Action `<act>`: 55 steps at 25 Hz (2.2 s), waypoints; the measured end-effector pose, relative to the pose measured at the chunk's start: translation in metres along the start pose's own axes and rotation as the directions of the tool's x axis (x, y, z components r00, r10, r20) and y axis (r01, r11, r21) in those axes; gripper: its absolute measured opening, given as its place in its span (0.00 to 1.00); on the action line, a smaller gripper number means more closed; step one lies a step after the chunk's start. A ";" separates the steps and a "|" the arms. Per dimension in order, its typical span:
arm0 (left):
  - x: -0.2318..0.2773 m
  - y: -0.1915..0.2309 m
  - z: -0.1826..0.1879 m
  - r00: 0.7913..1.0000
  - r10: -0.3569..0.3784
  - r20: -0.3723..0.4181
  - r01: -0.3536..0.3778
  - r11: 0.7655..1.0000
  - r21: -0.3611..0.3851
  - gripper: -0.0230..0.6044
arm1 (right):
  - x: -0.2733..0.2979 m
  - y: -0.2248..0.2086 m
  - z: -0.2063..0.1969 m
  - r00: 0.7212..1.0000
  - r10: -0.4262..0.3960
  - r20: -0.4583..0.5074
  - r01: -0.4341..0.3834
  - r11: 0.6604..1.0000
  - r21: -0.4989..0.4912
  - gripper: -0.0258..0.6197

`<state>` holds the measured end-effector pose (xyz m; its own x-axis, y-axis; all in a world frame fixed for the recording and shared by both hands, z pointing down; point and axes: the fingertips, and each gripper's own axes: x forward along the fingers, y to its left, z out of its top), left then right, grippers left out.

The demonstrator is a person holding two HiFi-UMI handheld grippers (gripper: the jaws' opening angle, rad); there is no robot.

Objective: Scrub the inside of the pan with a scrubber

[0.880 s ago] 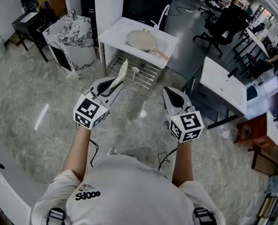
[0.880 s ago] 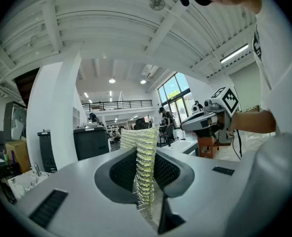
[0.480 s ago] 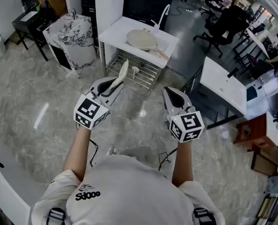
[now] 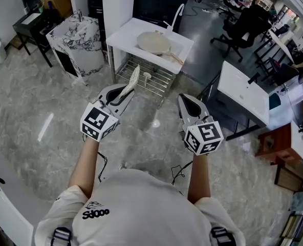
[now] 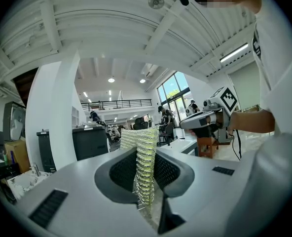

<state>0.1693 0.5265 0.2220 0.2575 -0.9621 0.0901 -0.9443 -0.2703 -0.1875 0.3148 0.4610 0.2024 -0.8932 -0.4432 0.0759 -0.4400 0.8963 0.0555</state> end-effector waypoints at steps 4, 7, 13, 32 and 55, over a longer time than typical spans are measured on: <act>0.004 -0.004 0.002 1.000 -0.001 0.003 0.001 1.000 0.000 0.15 | -0.002 -0.006 -0.001 1.000 0.004 -0.002 -0.004 1.000 0.012 0.05; 0.009 -0.005 0.002 1.000 0.003 -0.003 -0.003 1.000 0.002 0.15 | -0.002 -0.011 -0.002 1.000 0.008 0.001 -0.008 1.000 0.017 0.05; 0.021 -0.009 0.000 1.000 0.010 -0.015 -0.010 1.000 -0.003 0.15 | -0.002 -0.022 -0.008 0.999 0.027 -0.022 -0.026 1.000 0.016 0.05; 0.053 -0.035 -0.002 0.998 0.057 -0.031 -0.058 0.998 -0.026 0.15 | -0.021 -0.066 -0.018 0.997 0.078 0.011 -0.078 0.995 0.064 0.05; 0.172 0.115 -0.039 0.999 0.023 -0.048 -0.025 0.999 -0.033 0.15 | 0.139 -0.151 -0.019 1.000 -0.018 0.015 0.016 0.990 0.141 0.05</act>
<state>0.0967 0.3314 0.2536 0.2252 -0.9652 0.1328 -0.9567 -0.2449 -0.1576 0.2595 0.2636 0.2239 -0.8862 -0.4594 0.0602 -0.4631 0.8823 -0.0843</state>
